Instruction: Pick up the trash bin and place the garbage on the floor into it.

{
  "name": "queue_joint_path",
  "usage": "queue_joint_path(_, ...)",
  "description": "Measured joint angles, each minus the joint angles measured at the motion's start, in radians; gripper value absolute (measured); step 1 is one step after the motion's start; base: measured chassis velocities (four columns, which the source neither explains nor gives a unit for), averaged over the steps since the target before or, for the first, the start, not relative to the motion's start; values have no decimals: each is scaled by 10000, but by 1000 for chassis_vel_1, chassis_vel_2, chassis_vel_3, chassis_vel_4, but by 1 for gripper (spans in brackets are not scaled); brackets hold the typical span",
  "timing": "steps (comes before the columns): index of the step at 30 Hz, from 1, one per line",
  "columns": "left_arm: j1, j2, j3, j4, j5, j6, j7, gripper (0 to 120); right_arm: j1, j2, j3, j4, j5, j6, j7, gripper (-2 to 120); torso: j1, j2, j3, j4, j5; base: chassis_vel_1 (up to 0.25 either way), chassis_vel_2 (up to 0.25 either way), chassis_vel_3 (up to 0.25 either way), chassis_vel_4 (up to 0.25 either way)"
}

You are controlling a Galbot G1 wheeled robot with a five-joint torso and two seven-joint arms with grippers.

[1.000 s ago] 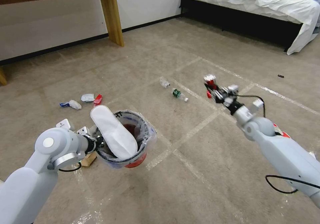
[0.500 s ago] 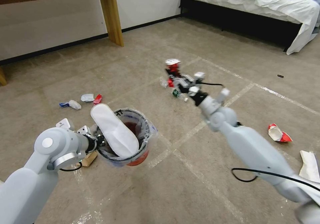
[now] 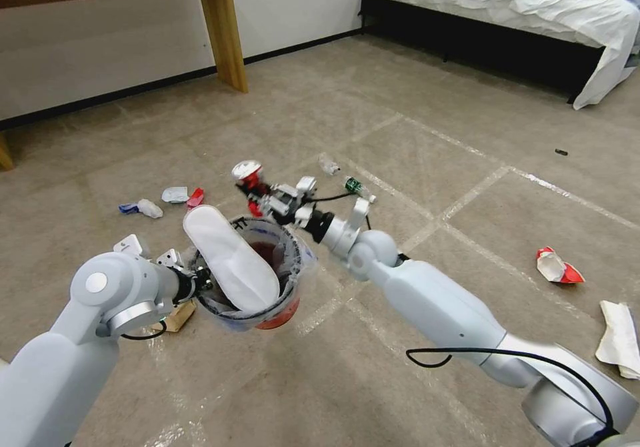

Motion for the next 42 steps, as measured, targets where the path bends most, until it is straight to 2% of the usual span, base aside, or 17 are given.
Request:
queue_joint_path(26, 152, 21, -69, -161, 95, 48, -22, 0, -38, 74, -1306, -853, -1559, 205, -145, 25, 0, 0, 0, 0, 0, 0, 0, 0, 0)
queue_joint_path(42, 150, 53, -84, -302, 83, 52, -23, 0, 310, -187, -1730, -1008, -1969, 219, 162, 25, 0, 0, 0, 0, 1, 0, 0, 0, 0)
